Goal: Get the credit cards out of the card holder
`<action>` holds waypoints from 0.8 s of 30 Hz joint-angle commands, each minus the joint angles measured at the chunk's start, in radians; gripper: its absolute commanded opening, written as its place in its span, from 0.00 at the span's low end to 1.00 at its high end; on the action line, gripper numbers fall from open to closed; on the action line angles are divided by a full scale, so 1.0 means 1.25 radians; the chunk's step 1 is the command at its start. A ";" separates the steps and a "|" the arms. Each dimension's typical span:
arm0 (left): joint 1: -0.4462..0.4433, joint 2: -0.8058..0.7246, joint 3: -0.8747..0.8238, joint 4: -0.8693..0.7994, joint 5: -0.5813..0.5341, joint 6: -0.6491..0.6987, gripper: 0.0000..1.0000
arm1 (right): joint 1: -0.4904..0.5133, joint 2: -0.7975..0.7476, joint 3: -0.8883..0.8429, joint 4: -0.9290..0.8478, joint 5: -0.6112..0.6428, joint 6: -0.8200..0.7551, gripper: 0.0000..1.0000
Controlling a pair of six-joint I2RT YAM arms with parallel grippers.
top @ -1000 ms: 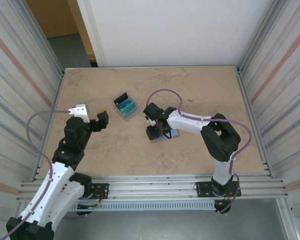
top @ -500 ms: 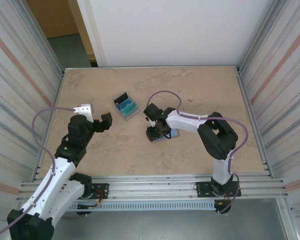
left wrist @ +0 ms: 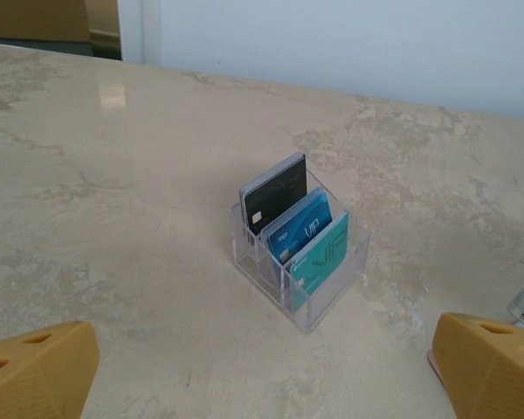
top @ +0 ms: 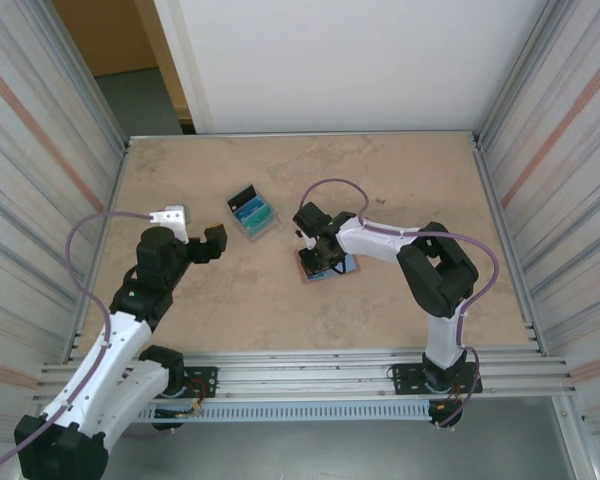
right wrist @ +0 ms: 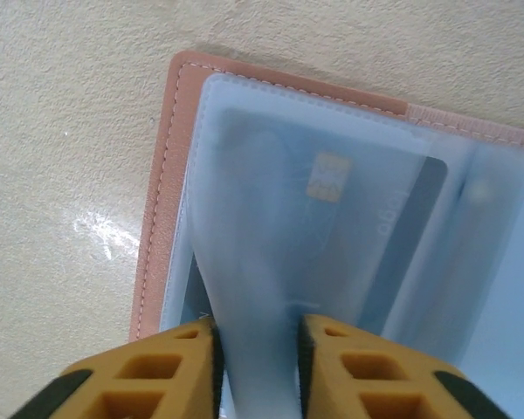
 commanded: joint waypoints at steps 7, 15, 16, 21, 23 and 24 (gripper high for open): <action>-0.009 -0.008 0.027 -0.013 0.006 -0.024 0.99 | 0.019 -0.051 -0.051 -0.002 -0.092 -0.001 0.18; -0.080 -0.017 0.031 -0.024 -0.066 -0.010 0.99 | 0.033 -0.126 -0.097 0.004 -0.114 0.004 0.20; -0.085 -0.014 0.033 -0.024 -0.068 -0.009 0.99 | 0.032 -0.128 -0.097 -0.002 -0.098 0.006 0.21; -0.088 0.002 0.040 -0.005 -0.055 -0.003 0.99 | 0.035 -0.113 -0.071 -0.046 -0.002 0.020 0.27; -0.089 0.001 0.044 -0.004 -0.054 0.001 0.99 | 0.037 -0.113 -0.068 -0.052 0.018 0.020 0.29; -0.088 0.001 0.045 -0.005 -0.054 0.004 0.99 | 0.039 -0.114 -0.068 -0.054 0.027 0.020 0.29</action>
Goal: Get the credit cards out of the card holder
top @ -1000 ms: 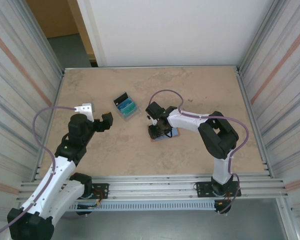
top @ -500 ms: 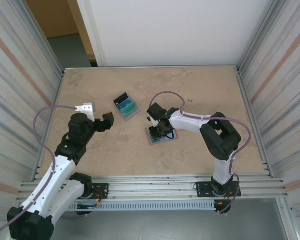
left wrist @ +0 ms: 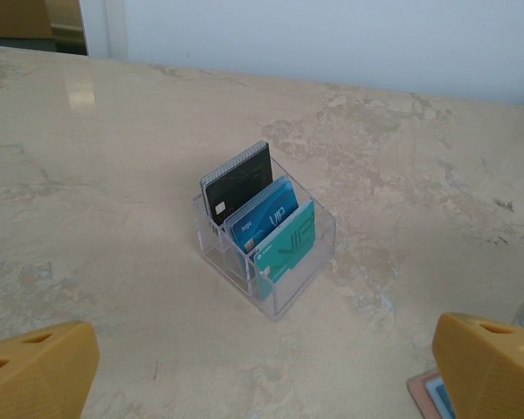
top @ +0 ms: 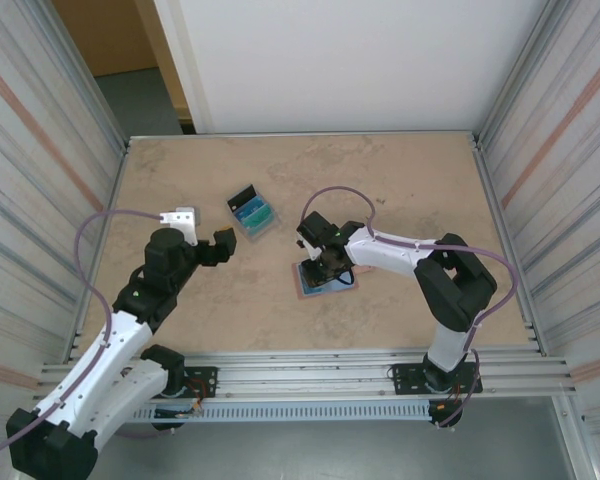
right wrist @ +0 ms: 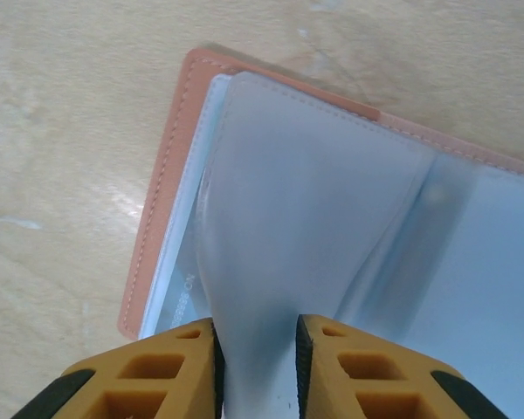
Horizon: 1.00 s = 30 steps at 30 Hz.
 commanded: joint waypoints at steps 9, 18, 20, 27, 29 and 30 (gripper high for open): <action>-0.005 -0.021 0.031 0.004 -0.015 0.030 0.99 | 0.014 -0.033 0.032 -0.079 0.154 0.028 0.34; -0.006 -0.027 0.037 0.001 -0.014 0.039 0.99 | 0.009 -0.052 0.027 -0.097 0.203 0.036 0.36; -0.007 -0.026 0.039 0.002 -0.013 0.040 0.99 | 0.005 -0.056 0.024 -0.097 0.207 0.040 0.36; -0.020 -0.017 0.043 0.000 -0.020 0.044 0.99 | -0.027 -0.081 0.000 -0.096 0.210 0.049 0.36; -0.033 -0.008 0.048 -0.002 -0.033 0.053 0.99 | -0.041 -0.089 -0.008 -0.096 0.209 0.052 0.36; -0.043 -0.001 0.051 -0.002 -0.043 0.058 0.99 | -0.048 -0.093 -0.016 -0.093 0.204 0.054 0.36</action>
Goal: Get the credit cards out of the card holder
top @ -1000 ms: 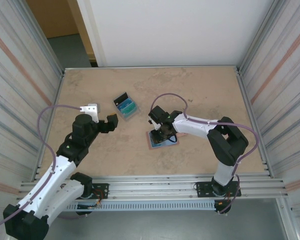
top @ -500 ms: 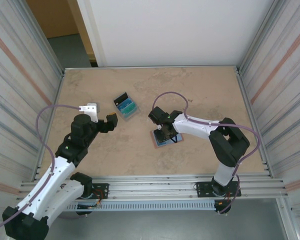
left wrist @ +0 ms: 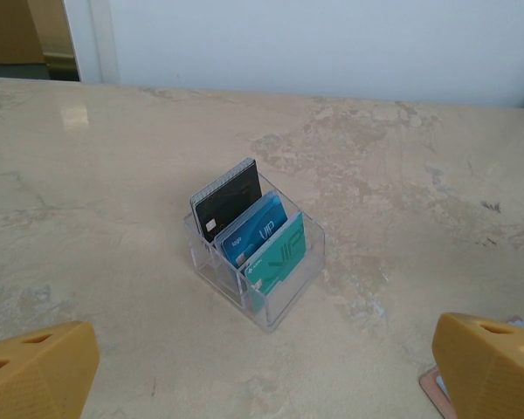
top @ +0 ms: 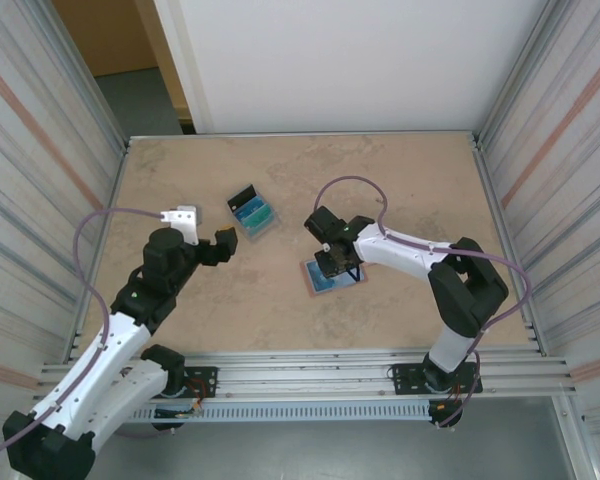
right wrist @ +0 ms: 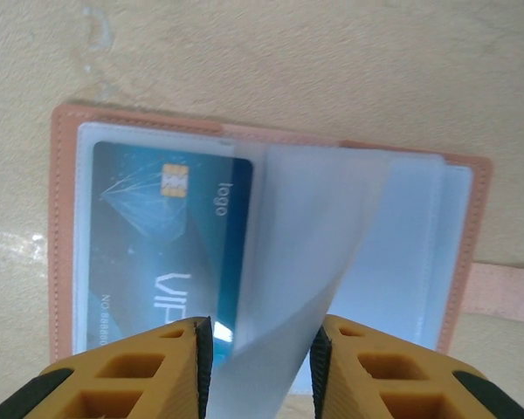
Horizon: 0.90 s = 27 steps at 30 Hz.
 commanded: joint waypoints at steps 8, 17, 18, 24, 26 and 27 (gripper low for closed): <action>-0.135 0.093 0.066 -0.001 -0.147 0.079 0.99 | -0.066 -0.050 -0.077 0.016 -0.024 0.032 0.36; -0.233 0.223 0.066 0.047 -0.159 0.057 0.98 | -0.103 -0.040 -0.123 0.051 -0.034 0.047 0.35; -0.244 0.246 0.066 0.054 -0.160 0.053 0.99 | -0.107 -0.039 -0.127 0.054 -0.034 0.049 0.35; -0.308 0.375 0.075 0.100 -0.184 0.031 0.99 | -0.123 -0.031 -0.131 0.048 -0.032 0.061 0.32; -0.320 0.416 0.083 0.111 -0.179 0.020 0.99 | -0.133 -0.040 -0.131 0.043 -0.031 0.068 0.32; -0.325 0.440 0.089 0.118 -0.175 0.017 0.99 | -0.138 -0.046 -0.132 0.040 -0.034 0.072 0.32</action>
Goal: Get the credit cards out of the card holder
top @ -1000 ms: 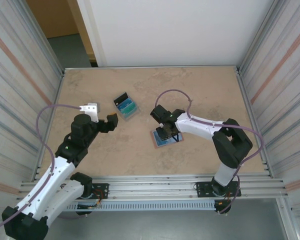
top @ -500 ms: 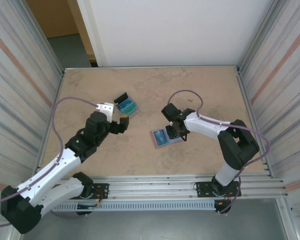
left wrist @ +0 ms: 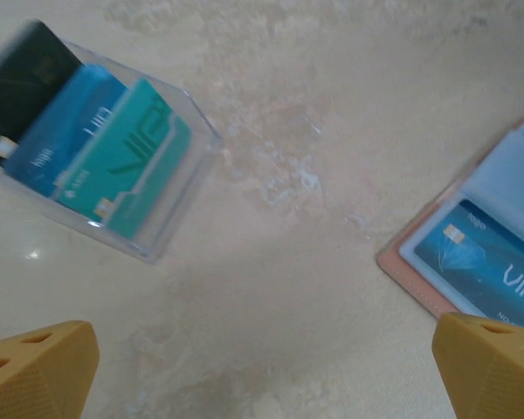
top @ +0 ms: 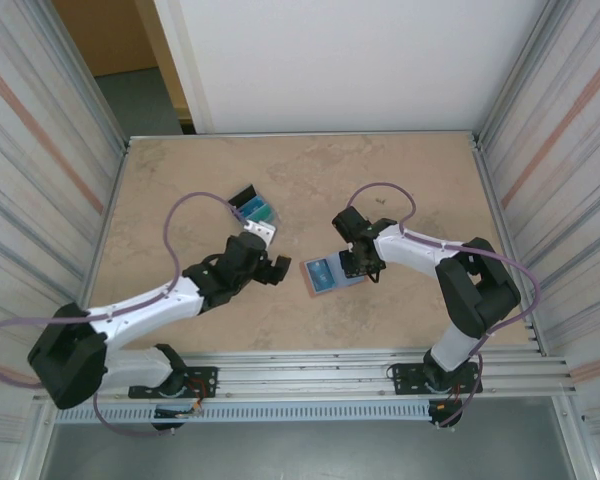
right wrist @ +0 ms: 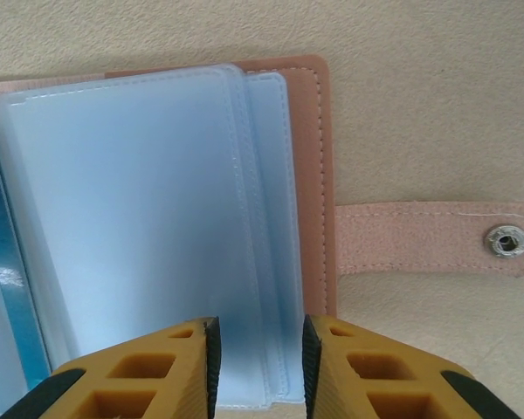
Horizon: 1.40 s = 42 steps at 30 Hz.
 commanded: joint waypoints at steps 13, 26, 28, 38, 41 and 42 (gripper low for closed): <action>-0.073 0.261 0.100 0.080 -0.013 -0.028 0.99 | -0.041 -0.144 -0.013 0.055 -0.226 0.064 0.34; -0.076 0.366 0.126 0.109 0.020 -0.039 0.99 | -0.044 -0.031 -0.012 0.139 -0.382 0.071 0.15; -0.076 0.371 0.127 0.109 0.022 -0.039 0.99 | -0.044 -0.018 -0.009 0.146 -0.394 0.070 0.14; -0.076 0.380 0.126 0.092 0.012 -0.040 0.99 | -0.044 0.024 -0.012 0.148 -0.395 0.069 0.19; -0.076 0.378 0.125 0.087 0.009 -0.039 0.99 | -0.047 0.024 -0.017 0.148 -0.393 0.069 0.20; -0.077 0.378 0.125 0.086 0.010 -0.039 0.99 | -0.049 0.024 -0.018 0.148 -0.391 0.069 0.20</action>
